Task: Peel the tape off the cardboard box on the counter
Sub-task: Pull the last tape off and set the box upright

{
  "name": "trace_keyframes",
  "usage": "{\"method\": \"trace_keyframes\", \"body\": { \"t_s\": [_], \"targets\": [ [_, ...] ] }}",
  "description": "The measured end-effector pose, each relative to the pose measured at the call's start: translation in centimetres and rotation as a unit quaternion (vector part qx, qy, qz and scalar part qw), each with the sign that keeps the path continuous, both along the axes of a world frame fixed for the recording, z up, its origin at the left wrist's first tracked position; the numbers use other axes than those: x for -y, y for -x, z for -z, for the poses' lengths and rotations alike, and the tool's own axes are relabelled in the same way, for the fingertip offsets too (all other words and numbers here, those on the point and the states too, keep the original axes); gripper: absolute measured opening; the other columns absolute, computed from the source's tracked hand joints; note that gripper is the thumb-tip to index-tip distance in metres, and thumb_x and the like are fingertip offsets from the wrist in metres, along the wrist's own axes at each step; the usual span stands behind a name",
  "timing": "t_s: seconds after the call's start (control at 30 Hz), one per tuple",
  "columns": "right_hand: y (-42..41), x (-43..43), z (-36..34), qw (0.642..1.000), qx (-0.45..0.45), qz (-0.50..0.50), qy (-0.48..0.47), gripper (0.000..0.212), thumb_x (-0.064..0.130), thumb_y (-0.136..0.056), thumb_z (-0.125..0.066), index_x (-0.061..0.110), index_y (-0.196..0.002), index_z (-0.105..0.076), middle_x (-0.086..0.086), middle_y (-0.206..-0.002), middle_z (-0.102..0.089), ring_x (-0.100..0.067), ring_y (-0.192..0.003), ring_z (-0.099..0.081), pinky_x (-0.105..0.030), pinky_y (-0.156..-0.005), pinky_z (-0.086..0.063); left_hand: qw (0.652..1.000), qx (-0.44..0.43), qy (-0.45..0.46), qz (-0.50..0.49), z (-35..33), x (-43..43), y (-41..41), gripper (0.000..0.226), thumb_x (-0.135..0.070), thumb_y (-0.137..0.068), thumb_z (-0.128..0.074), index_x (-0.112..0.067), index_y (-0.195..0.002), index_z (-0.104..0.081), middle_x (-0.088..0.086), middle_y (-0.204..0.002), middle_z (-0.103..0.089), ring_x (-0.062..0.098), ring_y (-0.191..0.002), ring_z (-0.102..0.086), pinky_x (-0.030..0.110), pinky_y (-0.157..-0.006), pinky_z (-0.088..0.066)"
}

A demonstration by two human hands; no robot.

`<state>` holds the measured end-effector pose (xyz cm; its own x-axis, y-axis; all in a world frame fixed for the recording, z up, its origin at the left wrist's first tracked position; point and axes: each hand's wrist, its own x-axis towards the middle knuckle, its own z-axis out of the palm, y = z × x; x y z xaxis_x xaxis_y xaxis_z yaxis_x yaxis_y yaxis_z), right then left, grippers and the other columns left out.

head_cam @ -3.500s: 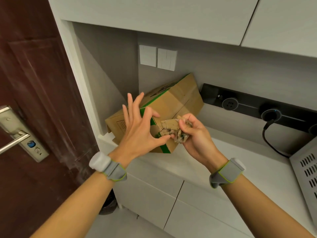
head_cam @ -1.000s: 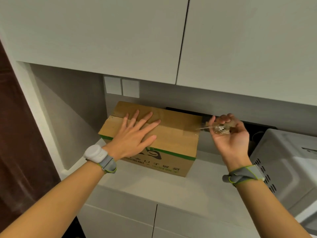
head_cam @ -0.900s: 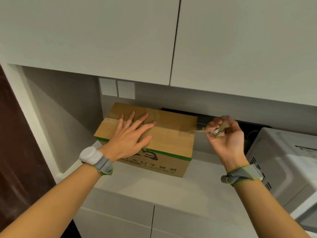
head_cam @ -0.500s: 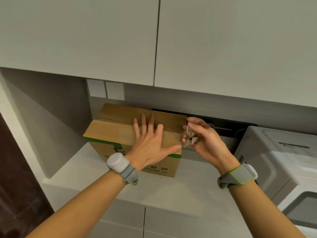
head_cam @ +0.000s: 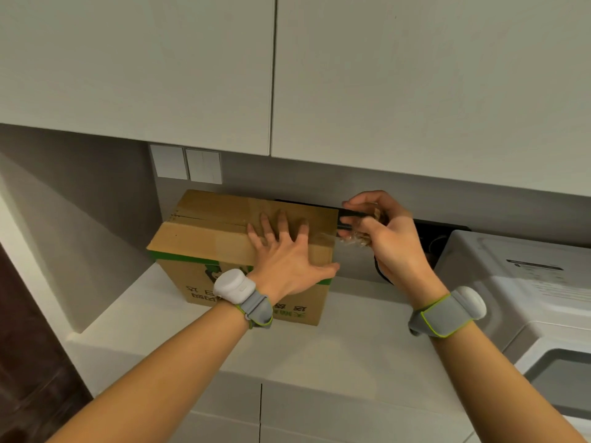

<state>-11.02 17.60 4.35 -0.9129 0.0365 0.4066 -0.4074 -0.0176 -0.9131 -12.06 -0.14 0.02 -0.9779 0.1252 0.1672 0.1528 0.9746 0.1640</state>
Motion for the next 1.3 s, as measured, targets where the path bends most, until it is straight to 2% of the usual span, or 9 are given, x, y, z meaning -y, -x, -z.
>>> {"method": "trace_keyframes", "body": {
  "t_s": [0.13, 0.27, 0.43, 0.6, 0.77, 0.9, 1.03, 1.13, 1.3],
  "targets": [
    [-0.3, -1.7, -0.6, 0.998, 0.006, 0.062, 0.010, 0.039, -0.020, -0.084, -0.037, 0.001, -0.100, -0.066, -0.016, -0.109, -0.072, -0.028, -0.080, -0.073, -0.034, -0.055, -0.056, 1.000, 0.001, 0.001, 0.018, 0.3, 0.5, 0.1, 0.109, -0.089, -0.078, -0.041, -0.031, -0.163, -0.002, 0.017, -0.171, 0.016, 0.050, -0.153, 0.023, 0.071, -0.118, 0.015],
    [-0.5, -4.1, -0.6, 0.990, 0.014, 0.116, 0.073, 0.041, -0.016, -0.071, -0.031, 0.002, -0.085, -0.065, -0.021, -0.089, -0.074, -0.023, -0.053, -0.048, -0.026, -0.048, -0.038, 0.998, 0.036, 0.000, 0.050, 0.1, 2.9, 0.6, 0.110, -0.087, -0.079, -0.044, -0.035, -0.162, 0.006, 0.009, -0.170, 0.026, 0.043, -0.153, 0.030, 0.068, -0.121, 0.014],
    [-0.5, -5.1, 0.8, 0.997, 0.045, 0.049, 0.037, 0.043, -0.001, -0.055, -0.040, -0.007, -0.088, -0.068, -0.027, -0.082, -0.066, -0.022, -0.050, -0.043, -0.023, -0.048, -0.032, 0.997, 0.038, -0.006, 0.067, 0.4, 4.0, 0.6, 0.110, -0.088, -0.076, -0.044, -0.037, -0.161, 0.005, 0.005, -0.170, 0.026, 0.039, -0.153, 0.031, 0.066, -0.122, 0.014],
    [-0.2, -6.3, 2.3, 0.996, 0.086, -0.014, 0.016, 0.044, -0.003, -0.073, -0.034, -0.009, -0.098, -0.069, -0.026, -0.087, -0.064, -0.023, -0.055, -0.044, -0.026, -0.050, -0.030, 0.997, 0.039, -0.006, 0.066, 0.4, 4.0, 0.6, 0.108, -0.087, -0.078, -0.046, -0.039, -0.161, 0.004, 0.004, -0.170, 0.026, 0.039, -0.154, 0.030, 0.065, -0.122, 0.014],
    [-0.3, -8.6, 2.5, 0.994, 0.101, -0.026, -0.020, 0.041, 0.025, -0.083, -0.048, -0.001, -0.104, -0.073, -0.023, -0.091, -0.064, -0.024, -0.055, -0.042, -0.025, -0.049, -0.026, 0.998, 0.032, -0.008, 0.062, 0.7, 4.4, 0.7, 0.112, -0.092, -0.067, -0.035, -0.042, -0.160, 0.004, 0.001, -0.171, 0.024, 0.037, -0.155, 0.028, 0.065, -0.122, 0.014],
    [-0.9, -10.0, 3.6, 0.975, 0.179, -0.004, -0.130, 0.069, 0.073, -0.095, -0.041, 0.014, -0.106, -0.075, -0.015, -0.091, -0.070, -0.022, -0.053, -0.044, -0.023, -0.048, -0.029, 0.998, 0.014, -0.005, 0.057, 1.1, 4.2, 0.7, 0.107, -0.087, -0.071, -0.036, -0.041, -0.159, 0.003, 0.002, -0.171, 0.022, 0.038, -0.155, 0.026, 0.066, -0.122, 0.013],
    [-1.2, -8.7, 6.8, 0.951, 0.154, 0.017, -0.267, 0.052, 0.072, -0.090, -0.050, 0.027, -0.102, -0.073, -0.001, -0.089, -0.072, -0.012, -0.051, -0.049, -0.027, -0.047, -0.040, 0.999, 0.005, 0.003, 0.049, 1.1, 3.6, 0.8, 0.101, -0.080, -0.077, -0.039, -0.040, -0.160, 0.002, 0.003, -0.172, 0.020, 0.039, -0.156, 0.023, 0.066, -0.122, 0.013],
    [-0.7, -7.7, 9.6, 0.913, 0.126, 0.019, -0.388, 0.047, 0.077, -0.084, -0.056, 0.036, -0.102, -0.071, 0.010, -0.079, -0.071, -0.004, -0.069, -0.061, -0.026, -0.066, -0.050, 0.999, 0.010, -0.003, 0.044, 0.9, 3.5, 0.8, 0.098, -0.076, -0.079, -0.043, -0.041, -0.160, 0.001, 0.003, -0.172, 0.019, 0.040, -0.156, 0.022, 0.065, -0.122, 0.014],
    [0.4, -7.9, 15.5, 0.839, 0.132, 0.078, -0.523, 0.029, 0.059, -0.095, -0.055, 0.037, -0.086, -0.071, 0.013, -0.075, -0.066, -0.019, -0.081, -0.062, -0.036, -0.074, -0.053, 0.999, 0.009, -0.011, 0.040, 0.8, 3.4, 0.8, 0.095, -0.074, -0.083, -0.047, -0.042, -0.159, -0.001, 0.001, -0.172, 0.018, 0.038, -0.157, 0.021, 0.064, -0.123, 0.014]
  ]
}}
